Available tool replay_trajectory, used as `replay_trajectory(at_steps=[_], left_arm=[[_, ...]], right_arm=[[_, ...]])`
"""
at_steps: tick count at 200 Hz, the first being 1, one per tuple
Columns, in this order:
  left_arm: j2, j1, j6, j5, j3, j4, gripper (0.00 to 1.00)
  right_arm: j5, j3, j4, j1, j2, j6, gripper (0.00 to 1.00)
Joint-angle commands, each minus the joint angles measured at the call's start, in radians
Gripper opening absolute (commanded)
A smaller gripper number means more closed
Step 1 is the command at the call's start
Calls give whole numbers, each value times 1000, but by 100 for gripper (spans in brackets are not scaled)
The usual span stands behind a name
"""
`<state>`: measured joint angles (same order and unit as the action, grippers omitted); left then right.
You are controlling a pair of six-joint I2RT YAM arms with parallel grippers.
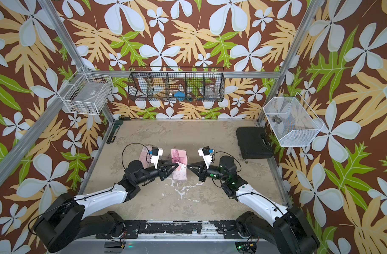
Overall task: Open the ruler set and take out the ruler
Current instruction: Open the ruler set bag.
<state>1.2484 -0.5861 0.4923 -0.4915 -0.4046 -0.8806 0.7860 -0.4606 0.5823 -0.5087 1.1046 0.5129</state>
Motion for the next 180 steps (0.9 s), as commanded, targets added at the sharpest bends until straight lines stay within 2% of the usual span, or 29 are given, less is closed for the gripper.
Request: replay_trajectory(at_steps=[1, 37, 62, 92, 128, 180], left_arm=[[11, 1, -24, 70, -2, 45, 40], [-1, 2, -39, 151, 1, 126, 72], [-9, 2, -64, 178, -18, 215, 78], [-3, -11, -74, 176, -41, 295, 81], [37, -73, -80, 209, -89, 411, 82], [121, -142, -60, 272, -137, 439, 81]], right_arm=[[20, 24, 5, -1, 4, 109, 0], [-21, 62, 54, -1, 27, 197, 0], [-59, 61, 63, -1, 53, 233, 0], [-95, 72, 114, -1, 112, 303, 0], [-151, 90, 180, -1, 169, 403, 0], [-203, 79, 145, -2, 203, 448, 0]])
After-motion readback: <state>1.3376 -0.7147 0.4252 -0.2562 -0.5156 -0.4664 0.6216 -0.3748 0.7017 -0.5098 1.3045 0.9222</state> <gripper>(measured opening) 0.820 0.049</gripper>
